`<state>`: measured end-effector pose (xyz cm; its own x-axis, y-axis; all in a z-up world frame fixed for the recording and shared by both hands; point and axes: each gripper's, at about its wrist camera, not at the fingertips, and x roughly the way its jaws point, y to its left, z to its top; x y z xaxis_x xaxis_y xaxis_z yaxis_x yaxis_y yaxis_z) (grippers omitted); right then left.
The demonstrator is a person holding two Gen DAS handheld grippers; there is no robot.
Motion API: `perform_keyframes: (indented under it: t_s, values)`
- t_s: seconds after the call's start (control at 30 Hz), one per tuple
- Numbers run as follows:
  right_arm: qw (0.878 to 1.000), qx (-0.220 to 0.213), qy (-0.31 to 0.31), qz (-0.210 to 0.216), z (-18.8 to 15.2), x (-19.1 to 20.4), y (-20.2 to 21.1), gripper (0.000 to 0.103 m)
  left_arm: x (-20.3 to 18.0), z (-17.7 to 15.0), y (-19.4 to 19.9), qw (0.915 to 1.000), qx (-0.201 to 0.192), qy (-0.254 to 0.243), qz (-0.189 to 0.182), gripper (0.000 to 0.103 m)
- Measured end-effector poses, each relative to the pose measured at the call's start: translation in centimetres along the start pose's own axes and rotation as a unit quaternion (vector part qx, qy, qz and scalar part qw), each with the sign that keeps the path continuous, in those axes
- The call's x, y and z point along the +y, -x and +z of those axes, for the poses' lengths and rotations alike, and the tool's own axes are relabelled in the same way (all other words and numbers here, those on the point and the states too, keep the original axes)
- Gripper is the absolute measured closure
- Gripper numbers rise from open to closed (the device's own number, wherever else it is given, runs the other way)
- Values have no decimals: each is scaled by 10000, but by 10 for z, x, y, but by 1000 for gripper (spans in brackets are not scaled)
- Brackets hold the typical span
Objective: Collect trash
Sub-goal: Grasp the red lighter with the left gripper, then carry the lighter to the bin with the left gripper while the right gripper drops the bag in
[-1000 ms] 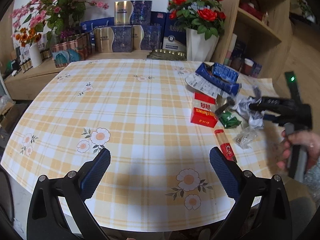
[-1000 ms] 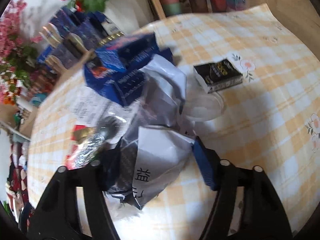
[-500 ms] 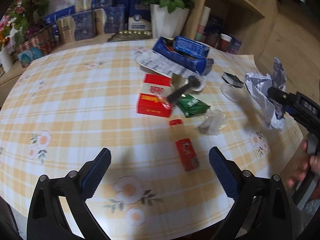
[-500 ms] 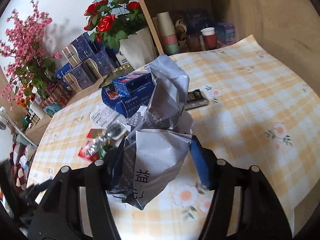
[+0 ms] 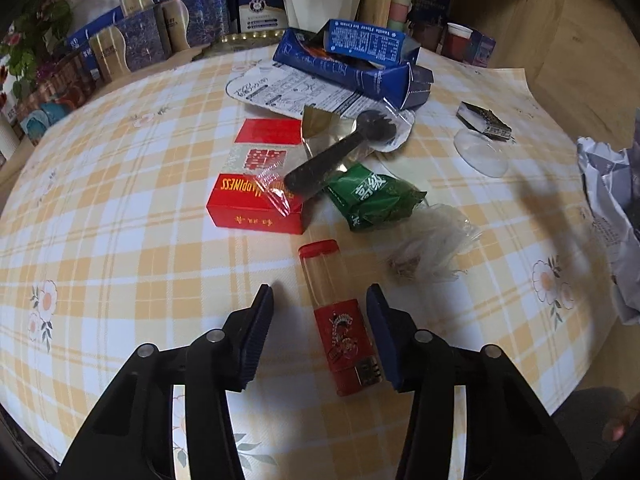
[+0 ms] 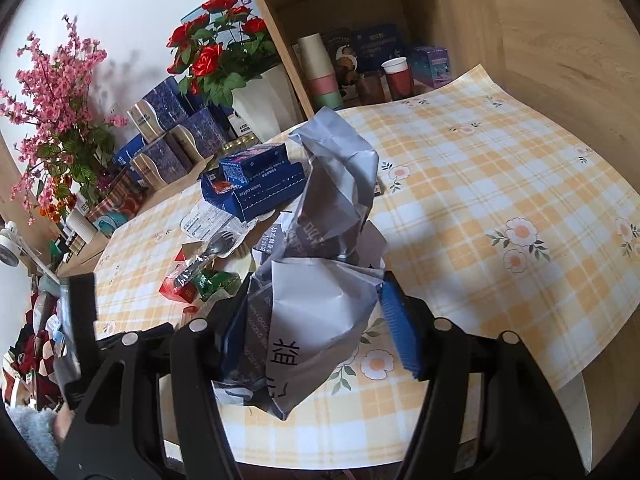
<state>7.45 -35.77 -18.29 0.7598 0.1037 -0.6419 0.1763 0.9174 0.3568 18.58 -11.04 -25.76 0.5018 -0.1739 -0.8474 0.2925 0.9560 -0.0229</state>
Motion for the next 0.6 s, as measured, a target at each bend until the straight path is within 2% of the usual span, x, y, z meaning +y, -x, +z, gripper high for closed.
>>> perform_keyframes:
  t_s: [0.1, 0.2, 0.23, 0.3, 0.6]
  values:
    - [10000, -7, -6, 18, -2, -1, 3, 41, -5, -3, 1, 9997, -118, -109, 160, 58]
    - [10000, -23, -14, 65, -5, 0, 7, 41, -10, -7, 4, 9993, -224, -281, 114, 77]
    - [10000, -22, -5, 69, -5, 0, 8, 41, -13, -7, 6, 9990, -226, -357, 161, 80]
    - [10000, -16, 29, 76, -7, 2, 10, 41, -14, -10, 8, 9988, -205, -442, 92, 80]
    - [9997, 78, 131, 187, -19, 15, 22, 41, 9, -26, 44, 9972, -210, -68, -708, 80]
